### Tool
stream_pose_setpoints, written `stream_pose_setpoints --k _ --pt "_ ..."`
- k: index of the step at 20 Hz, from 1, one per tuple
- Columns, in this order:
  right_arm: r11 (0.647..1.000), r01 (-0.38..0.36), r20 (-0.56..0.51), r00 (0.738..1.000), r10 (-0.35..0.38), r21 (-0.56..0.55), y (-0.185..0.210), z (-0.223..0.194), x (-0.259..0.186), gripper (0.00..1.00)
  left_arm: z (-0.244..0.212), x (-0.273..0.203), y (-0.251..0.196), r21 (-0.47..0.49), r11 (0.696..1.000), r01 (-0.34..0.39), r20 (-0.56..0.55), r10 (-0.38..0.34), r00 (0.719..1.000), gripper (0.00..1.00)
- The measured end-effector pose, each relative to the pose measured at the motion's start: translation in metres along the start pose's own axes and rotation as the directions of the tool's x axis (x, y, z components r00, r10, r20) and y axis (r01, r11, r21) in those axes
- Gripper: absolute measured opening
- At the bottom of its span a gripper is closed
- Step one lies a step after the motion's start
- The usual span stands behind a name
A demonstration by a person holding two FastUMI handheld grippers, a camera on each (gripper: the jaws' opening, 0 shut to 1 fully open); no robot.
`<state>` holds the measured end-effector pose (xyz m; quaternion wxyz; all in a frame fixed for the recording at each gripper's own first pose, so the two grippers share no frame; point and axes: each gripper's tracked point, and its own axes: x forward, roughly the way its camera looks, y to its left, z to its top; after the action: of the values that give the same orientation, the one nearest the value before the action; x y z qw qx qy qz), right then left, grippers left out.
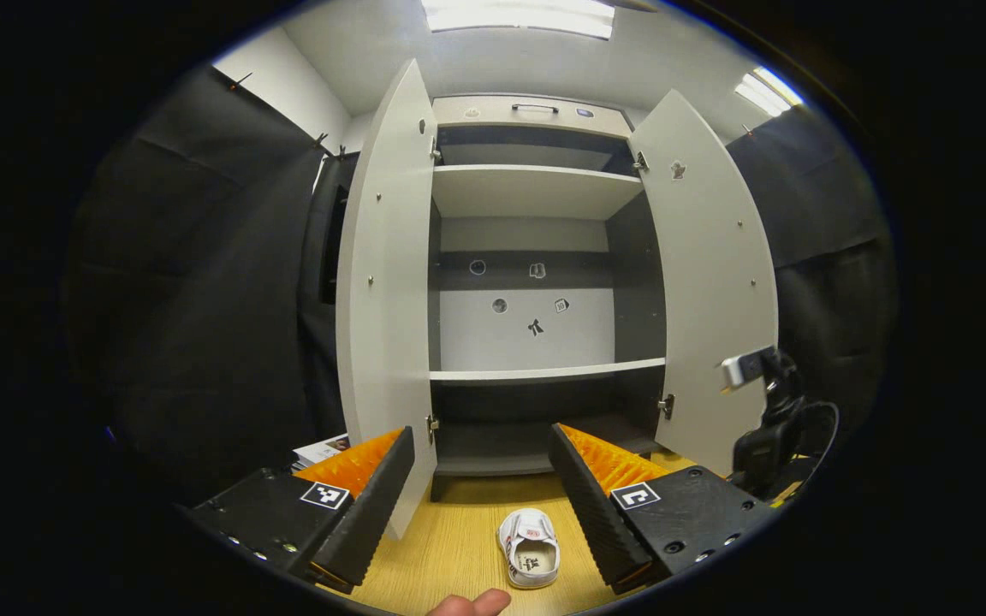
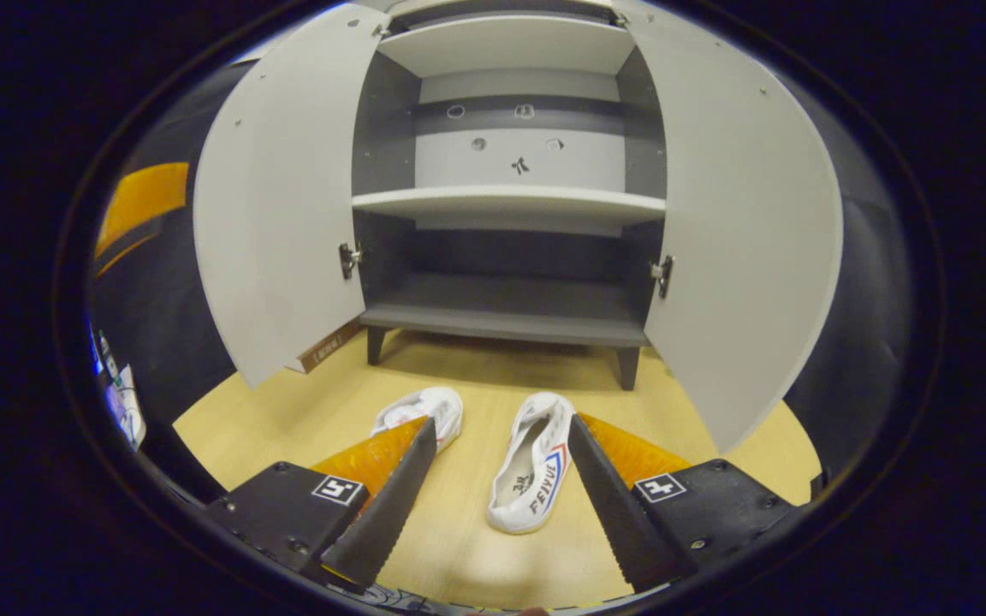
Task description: Grab one shoe with the right hand and put it into the shoe cabinet, grab the other shoe with the left hand and put it into the shoe cabinet; then close the right door with the right hand and the left door with the left hand.
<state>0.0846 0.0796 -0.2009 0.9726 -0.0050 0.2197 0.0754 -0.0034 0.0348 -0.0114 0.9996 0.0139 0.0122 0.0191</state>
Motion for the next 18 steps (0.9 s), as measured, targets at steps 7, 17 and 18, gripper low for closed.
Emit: stream_pose_setpoints --k 7,17,18 --pt "1.0 0.006 -0.17 0.985 -0.006 0.0 0.003 -0.06 0.059 0.9 -0.015 0.001 0.02 0.006 1.0 -0.022 -0.041 0.023 0.999 0.95" --pt "0.999 0.047 -0.238 0.97 -0.04 0.023 -0.006 -0.073 0.125 0.55 -0.035 0.012 0.039 -0.008 0.999 -0.047 -0.097 0.046 0.994 0.95" --pt "0.998 0.058 -0.231 0.971 -0.054 0.011 -0.008 -0.072 0.128 0.54 -0.036 0.014 0.04 -0.01 0.999 -0.047 -0.097 0.045 0.994 0.95"
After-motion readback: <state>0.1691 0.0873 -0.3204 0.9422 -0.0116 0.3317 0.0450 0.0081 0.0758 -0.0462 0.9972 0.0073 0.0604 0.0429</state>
